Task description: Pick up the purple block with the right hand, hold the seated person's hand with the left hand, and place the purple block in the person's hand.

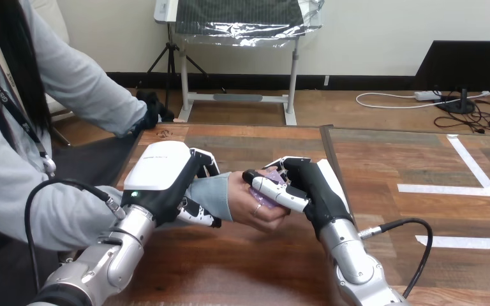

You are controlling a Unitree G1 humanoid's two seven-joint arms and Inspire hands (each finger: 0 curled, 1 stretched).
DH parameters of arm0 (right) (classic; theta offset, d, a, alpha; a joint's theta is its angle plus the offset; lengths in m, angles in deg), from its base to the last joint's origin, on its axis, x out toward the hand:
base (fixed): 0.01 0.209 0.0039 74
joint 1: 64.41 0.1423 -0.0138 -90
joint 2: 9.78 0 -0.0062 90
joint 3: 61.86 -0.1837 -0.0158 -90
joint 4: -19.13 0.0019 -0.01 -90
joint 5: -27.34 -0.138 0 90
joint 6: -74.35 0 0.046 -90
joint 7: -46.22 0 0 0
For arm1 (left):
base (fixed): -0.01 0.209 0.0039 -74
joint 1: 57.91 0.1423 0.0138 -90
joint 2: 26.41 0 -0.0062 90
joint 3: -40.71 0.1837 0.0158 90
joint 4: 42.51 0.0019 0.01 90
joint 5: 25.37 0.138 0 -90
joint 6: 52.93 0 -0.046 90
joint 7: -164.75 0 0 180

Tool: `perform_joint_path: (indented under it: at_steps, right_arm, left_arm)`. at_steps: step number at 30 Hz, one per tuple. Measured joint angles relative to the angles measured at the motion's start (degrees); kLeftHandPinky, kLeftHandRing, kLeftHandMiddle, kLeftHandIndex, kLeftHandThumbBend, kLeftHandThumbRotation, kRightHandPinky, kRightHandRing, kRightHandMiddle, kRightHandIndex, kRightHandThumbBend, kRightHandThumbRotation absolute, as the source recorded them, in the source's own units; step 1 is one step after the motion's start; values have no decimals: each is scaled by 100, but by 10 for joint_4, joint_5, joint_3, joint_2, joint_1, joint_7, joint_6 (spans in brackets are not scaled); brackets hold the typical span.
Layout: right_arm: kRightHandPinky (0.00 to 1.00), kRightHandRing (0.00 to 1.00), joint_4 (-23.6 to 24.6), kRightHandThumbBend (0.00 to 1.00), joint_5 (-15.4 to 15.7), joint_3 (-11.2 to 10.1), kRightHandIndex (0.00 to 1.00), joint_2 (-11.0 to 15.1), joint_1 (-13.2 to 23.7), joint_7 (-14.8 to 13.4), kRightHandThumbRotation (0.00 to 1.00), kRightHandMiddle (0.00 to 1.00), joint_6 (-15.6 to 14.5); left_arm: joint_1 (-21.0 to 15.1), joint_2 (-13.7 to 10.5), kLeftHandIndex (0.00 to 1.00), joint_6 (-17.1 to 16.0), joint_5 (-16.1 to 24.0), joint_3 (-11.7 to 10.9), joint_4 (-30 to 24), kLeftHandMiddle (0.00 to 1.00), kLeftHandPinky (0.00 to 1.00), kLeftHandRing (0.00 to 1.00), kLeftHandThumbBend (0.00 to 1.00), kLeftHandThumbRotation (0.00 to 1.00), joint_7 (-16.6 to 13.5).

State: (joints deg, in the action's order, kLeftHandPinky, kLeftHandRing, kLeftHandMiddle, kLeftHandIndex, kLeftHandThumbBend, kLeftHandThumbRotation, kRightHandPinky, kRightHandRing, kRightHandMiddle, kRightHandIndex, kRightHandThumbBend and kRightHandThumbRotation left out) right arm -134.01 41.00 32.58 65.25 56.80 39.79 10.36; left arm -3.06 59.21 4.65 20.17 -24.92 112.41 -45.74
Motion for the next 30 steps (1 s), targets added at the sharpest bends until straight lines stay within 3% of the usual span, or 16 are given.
perform_joint_path:
  at_steps: [16,30]
  right_arm:
    - [53,55,0,92,20,13,58,18,11,-22,69,57,5]
    - [66,71,0,100,31,21,78,24,23,-32,81,74,5]
  left_arm:
    - [1,-8,77,-1,0,0,-16,73,75,74,87,25,-20]
    - [3,-30,94,-5,-3,-4,-72,93,91,93,99,34,-21]
